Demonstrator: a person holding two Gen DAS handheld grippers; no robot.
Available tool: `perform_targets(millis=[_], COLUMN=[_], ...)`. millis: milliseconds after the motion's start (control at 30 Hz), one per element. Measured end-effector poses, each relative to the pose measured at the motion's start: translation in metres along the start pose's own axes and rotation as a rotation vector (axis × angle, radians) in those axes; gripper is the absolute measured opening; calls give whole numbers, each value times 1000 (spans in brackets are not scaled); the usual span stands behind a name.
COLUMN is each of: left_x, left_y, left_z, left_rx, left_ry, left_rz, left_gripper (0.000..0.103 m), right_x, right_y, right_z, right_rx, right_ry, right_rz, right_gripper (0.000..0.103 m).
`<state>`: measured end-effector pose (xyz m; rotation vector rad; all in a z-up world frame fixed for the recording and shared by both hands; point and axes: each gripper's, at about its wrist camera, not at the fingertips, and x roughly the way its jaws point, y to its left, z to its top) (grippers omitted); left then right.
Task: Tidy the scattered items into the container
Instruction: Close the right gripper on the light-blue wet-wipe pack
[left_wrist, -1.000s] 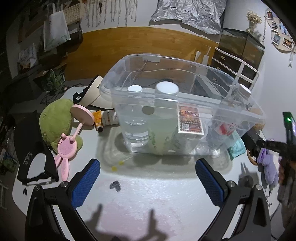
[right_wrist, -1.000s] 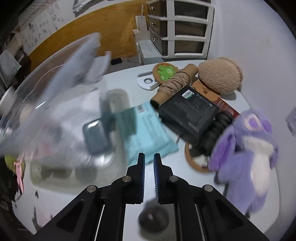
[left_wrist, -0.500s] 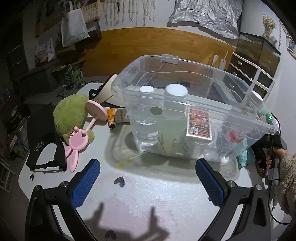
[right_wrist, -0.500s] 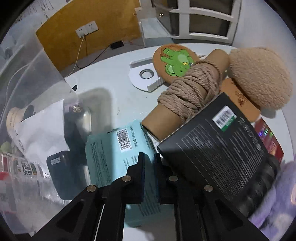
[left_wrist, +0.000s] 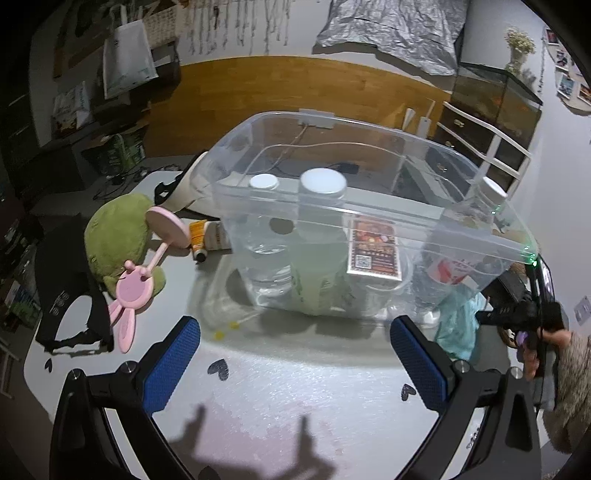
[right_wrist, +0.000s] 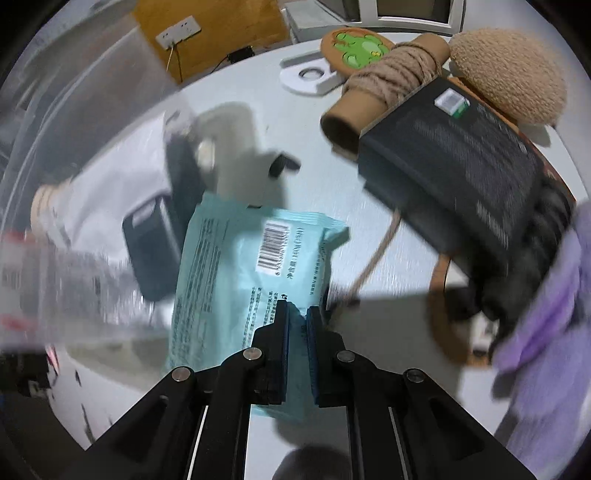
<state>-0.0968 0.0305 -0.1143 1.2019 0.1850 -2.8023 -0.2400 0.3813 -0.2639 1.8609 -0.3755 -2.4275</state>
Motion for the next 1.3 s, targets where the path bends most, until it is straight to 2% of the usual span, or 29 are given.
perform_targets(millis=[100,233,300,433,633,733,1000,1300], left_x=[-2,-4,-6,-10,-11,-12,-9,14], left_y=[1,8,11,17,18,18,25,9], left_z=[-1,-3,-3,-4,-7,-8,-14,-44], left_rx=[13,25,30,36,61,77,95,232], left_ry=[-5,-7,-13,-25,-28,-35,-24,30], left_rz=[-19,-40,-43,-43,-48,-47,-56,-165], left_gripper=[103,103,103,103,103,103,103,103], right_x=[-4,-7,-15,-41,-15,-6,8,0], right_y=[12,30,31,17,-2,4,48,78], right_z=[-22,-47,-54,-38,1,-1,-58,-119], right_rx=[-26,-70,-27,90,223,218,133,78], right_ry=[8,62,76,-90,-70,-56,-9,39], right_rz=[-25,-13,58,53,77,75,119,117], right_gripper=[10,10,10,10,10,10,10,10])
